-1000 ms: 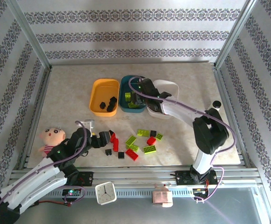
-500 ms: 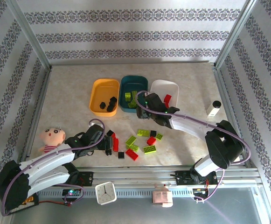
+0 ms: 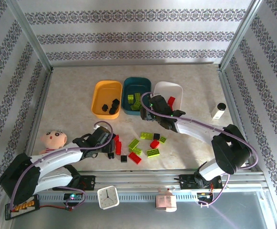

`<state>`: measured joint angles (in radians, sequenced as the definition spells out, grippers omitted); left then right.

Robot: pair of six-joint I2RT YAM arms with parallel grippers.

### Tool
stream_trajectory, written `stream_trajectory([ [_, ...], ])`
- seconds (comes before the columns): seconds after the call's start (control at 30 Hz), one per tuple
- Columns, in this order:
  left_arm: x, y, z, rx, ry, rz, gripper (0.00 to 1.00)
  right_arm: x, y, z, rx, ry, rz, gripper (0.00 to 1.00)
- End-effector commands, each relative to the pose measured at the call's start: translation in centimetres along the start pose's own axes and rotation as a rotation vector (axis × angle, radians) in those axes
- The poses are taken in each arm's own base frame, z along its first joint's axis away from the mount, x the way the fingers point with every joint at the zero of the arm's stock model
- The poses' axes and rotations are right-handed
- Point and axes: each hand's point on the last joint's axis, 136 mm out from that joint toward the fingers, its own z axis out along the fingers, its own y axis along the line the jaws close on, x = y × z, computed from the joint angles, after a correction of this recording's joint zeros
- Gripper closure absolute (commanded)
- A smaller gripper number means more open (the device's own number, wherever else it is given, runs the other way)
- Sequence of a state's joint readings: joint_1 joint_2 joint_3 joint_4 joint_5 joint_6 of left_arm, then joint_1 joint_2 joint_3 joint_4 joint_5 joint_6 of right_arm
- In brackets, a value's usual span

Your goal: Sort the legos into containers by color

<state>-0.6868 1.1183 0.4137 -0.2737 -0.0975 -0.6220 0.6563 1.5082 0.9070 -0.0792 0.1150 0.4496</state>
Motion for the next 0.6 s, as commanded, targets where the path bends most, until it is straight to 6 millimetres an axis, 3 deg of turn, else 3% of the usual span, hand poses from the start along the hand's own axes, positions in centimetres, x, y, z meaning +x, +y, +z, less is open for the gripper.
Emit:
stream_trajectory([
  [0.0,-3.3,-1.1,0.0,0.007,-0.103,0.015,0.37,-0.7,-0.3,-0.9,-0.008,-0.034,0.025,0.36],
  [0.1,-3.6,-1.2,0.6,-0.001,-0.099,0.026,0.38,-0.6,-0.4,-1.1,-0.007,-0.034,0.025,0.35],
  [0.23,-3.2,-1.4,1.1,0.002,-0.078,0.026,0.46,-0.6,-0.7,-1.3,-0.005,-0.038,0.029,0.35],
  [0.57,-1.2,-0.2,0.3,-0.004,-0.035,-0.011,0.51,-0.7,-0.6,-1.2,-0.012,-0.043,0.041,0.35],
])
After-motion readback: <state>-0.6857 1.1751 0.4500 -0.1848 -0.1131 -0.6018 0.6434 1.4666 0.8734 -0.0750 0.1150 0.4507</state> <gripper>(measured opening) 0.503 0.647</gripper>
